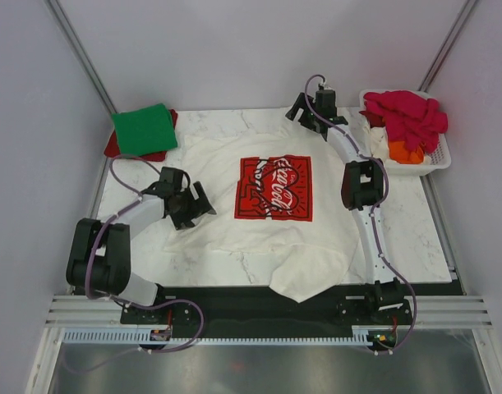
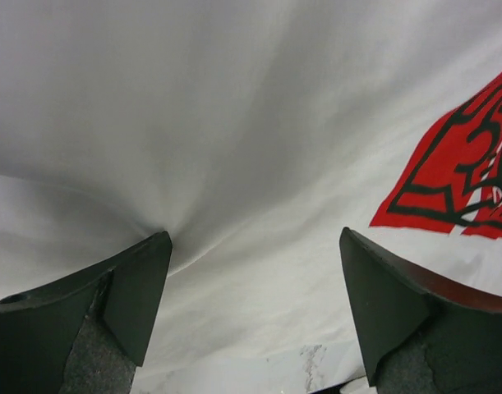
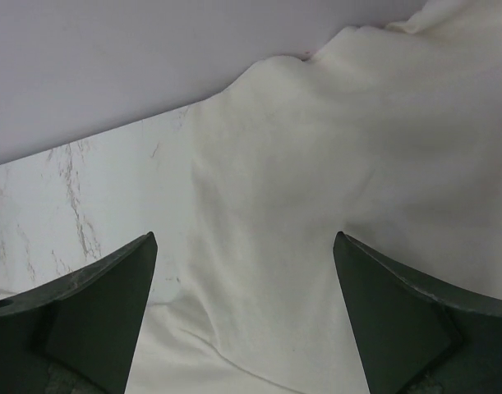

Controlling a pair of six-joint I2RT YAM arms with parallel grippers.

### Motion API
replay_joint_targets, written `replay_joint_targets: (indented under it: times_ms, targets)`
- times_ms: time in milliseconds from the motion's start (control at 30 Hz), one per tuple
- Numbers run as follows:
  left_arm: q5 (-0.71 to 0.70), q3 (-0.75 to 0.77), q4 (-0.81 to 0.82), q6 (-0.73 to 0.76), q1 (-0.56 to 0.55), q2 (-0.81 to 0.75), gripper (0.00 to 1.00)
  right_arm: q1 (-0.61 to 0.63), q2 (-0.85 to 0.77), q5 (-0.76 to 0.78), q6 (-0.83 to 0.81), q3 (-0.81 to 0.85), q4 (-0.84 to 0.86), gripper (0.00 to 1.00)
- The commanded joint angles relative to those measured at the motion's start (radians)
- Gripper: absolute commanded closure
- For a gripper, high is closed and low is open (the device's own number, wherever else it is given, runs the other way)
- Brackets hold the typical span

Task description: Fold and stack the t-shirts

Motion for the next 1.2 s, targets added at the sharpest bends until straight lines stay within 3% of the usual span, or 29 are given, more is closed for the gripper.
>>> replay_joint_targets:
  times_ms: [0, 200, 367, 533, 700, 833, 967, 1067, 1100, 1167]
  targets:
    - [0.030, -0.151, -0.119, -0.048, -0.006, -0.065, 0.07, -0.007, 0.087, 0.030, 0.029, 0.013, -0.034, 0.02]
    - [0.030, -0.182, -0.119, -0.048, -0.006, -0.180, 0.07, -0.006, 0.084, -0.002, 0.035, 0.009, 0.071, 0.02]
    - [-0.013, -0.041, -0.198, -0.040, -0.004, -0.181, 0.06, -0.006, -0.008, -0.041, 0.014, -0.034, 0.088, 0.02]
    - [-0.053, 0.143, -0.293, 0.004, -0.006, -0.203, 0.06, -0.007, -0.264, -0.040, -0.047, -0.210, 0.049, 0.02]
    - [-0.073, 0.232, -0.347, 0.073, -0.004, -0.261, 0.05, -0.004, -0.549, -0.007, -0.074, -0.378, -0.071, 0.02]
    - [-0.036, 0.243, -0.381, 0.130, -0.006, -0.365, 0.04, 0.014, -0.837, 0.085, -0.052, -0.764, -0.168, 0.02]
    - [-0.001, 0.183, -0.401, 0.149, -0.007, -0.468, 0.04, 0.077, -1.278, 0.205, 0.038, -1.216, -0.244, 0.02]
    - [0.038, 0.140, -0.418, 0.169, -0.009, -0.523, 0.04, 0.227, -1.561, 0.254, 0.122, -1.513, -0.308, 0.02]
    - [0.044, 0.127, -0.424, 0.175, -0.010, -0.533, 0.04, 0.346, -1.620, 0.262, 0.188, -1.619, -0.351, 0.02]
    - [0.042, 0.116, -0.435, 0.182, -0.012, -0.550, 0.03, 0.466, -1.767, 0.311, 0.296, -1.700, -0.417, 0.02]
